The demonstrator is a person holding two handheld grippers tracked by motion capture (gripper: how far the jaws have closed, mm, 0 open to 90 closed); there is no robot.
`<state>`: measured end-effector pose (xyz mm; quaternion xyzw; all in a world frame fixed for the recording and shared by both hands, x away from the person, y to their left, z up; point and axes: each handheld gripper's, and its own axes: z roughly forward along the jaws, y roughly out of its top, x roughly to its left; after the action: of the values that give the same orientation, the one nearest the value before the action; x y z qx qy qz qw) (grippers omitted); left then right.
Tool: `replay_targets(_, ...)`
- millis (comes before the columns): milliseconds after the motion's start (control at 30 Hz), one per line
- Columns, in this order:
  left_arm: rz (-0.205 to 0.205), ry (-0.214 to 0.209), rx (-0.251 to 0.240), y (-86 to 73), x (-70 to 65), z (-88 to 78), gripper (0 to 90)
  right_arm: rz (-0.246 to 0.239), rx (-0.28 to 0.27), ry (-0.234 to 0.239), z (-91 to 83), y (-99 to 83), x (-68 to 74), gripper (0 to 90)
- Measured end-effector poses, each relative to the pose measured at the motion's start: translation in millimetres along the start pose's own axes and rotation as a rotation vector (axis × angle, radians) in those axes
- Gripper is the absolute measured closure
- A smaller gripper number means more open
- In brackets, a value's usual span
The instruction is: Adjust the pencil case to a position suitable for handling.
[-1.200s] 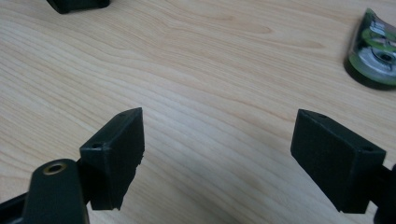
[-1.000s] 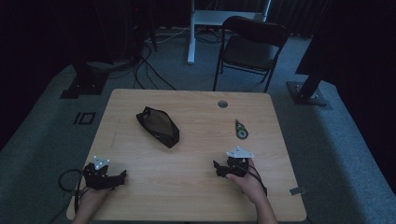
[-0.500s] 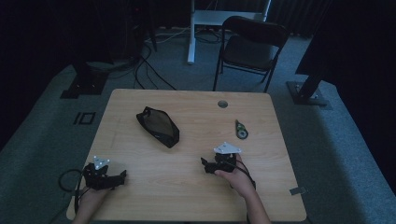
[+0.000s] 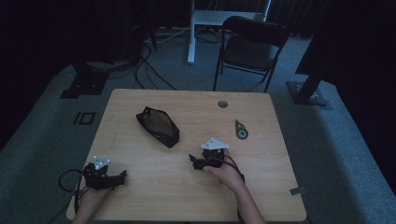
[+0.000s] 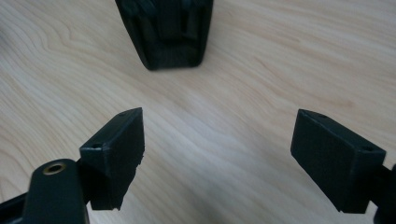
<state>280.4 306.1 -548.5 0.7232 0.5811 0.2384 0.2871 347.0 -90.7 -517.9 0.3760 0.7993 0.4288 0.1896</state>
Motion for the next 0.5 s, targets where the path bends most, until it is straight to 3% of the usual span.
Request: replay_targets(500,0.0,0.0,0.0,0.0,0.0,0.0,0.7,-0.012,-0.028,0.037,22.1,21.2,16.0,21.5)
